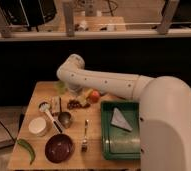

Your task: Place grapes in purple bowl

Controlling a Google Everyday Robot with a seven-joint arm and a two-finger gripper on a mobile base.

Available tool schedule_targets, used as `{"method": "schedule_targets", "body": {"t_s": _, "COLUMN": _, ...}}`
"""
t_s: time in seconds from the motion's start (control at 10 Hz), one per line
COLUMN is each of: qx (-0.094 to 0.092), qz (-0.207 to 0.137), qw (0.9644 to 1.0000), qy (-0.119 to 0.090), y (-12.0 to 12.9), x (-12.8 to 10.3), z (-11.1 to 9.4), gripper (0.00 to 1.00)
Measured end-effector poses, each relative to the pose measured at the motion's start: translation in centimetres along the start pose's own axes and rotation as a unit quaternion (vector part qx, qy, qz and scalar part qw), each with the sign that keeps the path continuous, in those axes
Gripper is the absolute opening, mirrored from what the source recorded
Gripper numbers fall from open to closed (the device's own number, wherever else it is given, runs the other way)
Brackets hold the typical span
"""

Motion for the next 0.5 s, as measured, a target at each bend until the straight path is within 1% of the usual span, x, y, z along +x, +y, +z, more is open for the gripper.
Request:
{"method": "schedule_targets", "body": {"t_s": 0.2, "qx": 0.001, "qz": 0.037, "qw": 0.9993, "qy": -0.004, "y": -0.8, "x": -0.7, "z": 0.9, "gripper": 0.8}}
{"method": "schedule_targets", "body": {"t_s": 0.3, "qx": -0.002, "qz": 0.05, "qw": 0.9987, "qy": -0.009, "y": -1.3, "x": -1.1, "z": 1.5, "gripper": 0.8}}
{"method": "schedule_targets", "body": {"t_s": 0.5, "qx": -0.012, "qz": 0.071, "qw": 0.9972, "qy": -0.018, "y": -1.1, "x": -0.8, "z": 3.2, "gripper": 0.8}}
